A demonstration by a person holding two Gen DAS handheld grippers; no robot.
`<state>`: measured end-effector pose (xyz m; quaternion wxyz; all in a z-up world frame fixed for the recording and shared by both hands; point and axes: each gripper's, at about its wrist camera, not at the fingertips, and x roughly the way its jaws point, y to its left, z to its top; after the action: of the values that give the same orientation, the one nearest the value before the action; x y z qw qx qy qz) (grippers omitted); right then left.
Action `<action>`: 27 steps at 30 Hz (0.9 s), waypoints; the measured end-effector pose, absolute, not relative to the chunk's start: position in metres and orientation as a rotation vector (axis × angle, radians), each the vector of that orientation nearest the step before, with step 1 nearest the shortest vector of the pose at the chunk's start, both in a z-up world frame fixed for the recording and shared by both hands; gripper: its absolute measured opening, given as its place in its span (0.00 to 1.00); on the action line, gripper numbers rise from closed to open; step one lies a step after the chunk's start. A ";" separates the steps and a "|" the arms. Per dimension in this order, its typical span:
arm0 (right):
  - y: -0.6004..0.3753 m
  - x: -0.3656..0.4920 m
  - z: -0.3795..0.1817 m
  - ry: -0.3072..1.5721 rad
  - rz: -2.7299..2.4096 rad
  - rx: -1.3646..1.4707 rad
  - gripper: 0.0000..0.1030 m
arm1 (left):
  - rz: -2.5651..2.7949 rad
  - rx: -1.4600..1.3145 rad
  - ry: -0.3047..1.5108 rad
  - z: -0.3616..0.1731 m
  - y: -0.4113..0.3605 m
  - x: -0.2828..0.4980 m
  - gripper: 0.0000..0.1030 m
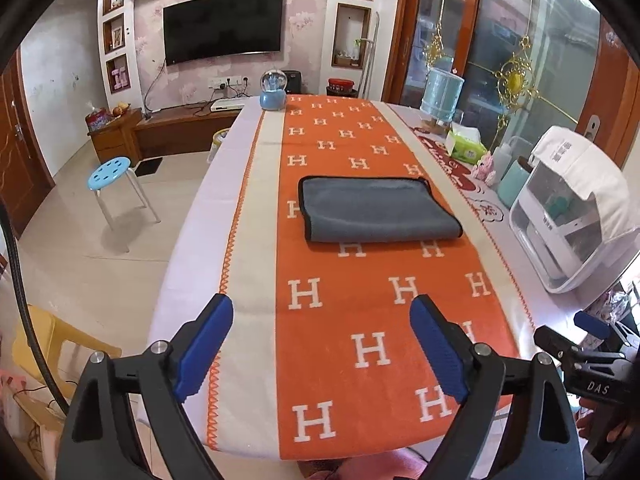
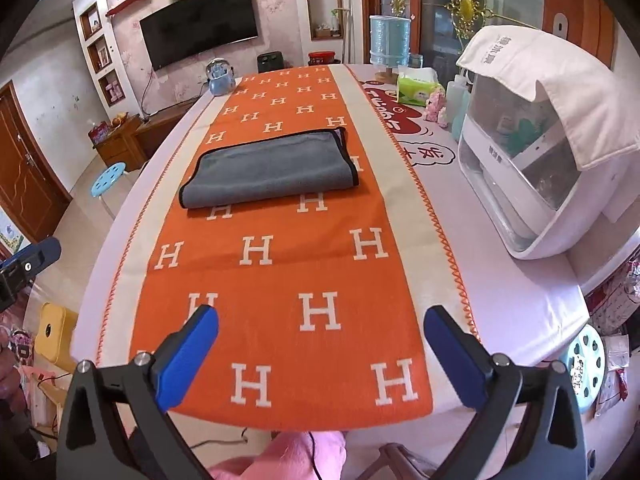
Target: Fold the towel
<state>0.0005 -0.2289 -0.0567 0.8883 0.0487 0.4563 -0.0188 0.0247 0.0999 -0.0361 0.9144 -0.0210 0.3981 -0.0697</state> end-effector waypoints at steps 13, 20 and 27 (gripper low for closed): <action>-0.234 -0.017 -0.001 0.969 -0.011 0.139 1.00 | -0.087 0.034 0.807 0.019 0.041 0.000 0.99; -0.230 -0.028 0.020 0.899 0.023 0.129 1.00 | -0.036 0.028 0.776 0.029 0.032 -0.013 0.99; -0.231 -0.032 0.030 0.885 0.026 0.142 1.00 | 0.024 0.000 0.730 0.035 0.035 -0.025 0.99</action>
<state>-0.0325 -0.2314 0.0299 0.9011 0.0686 0.4280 0.0125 -0.0246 0.0351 0.0352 0.9340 0.0002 0.3571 0.0118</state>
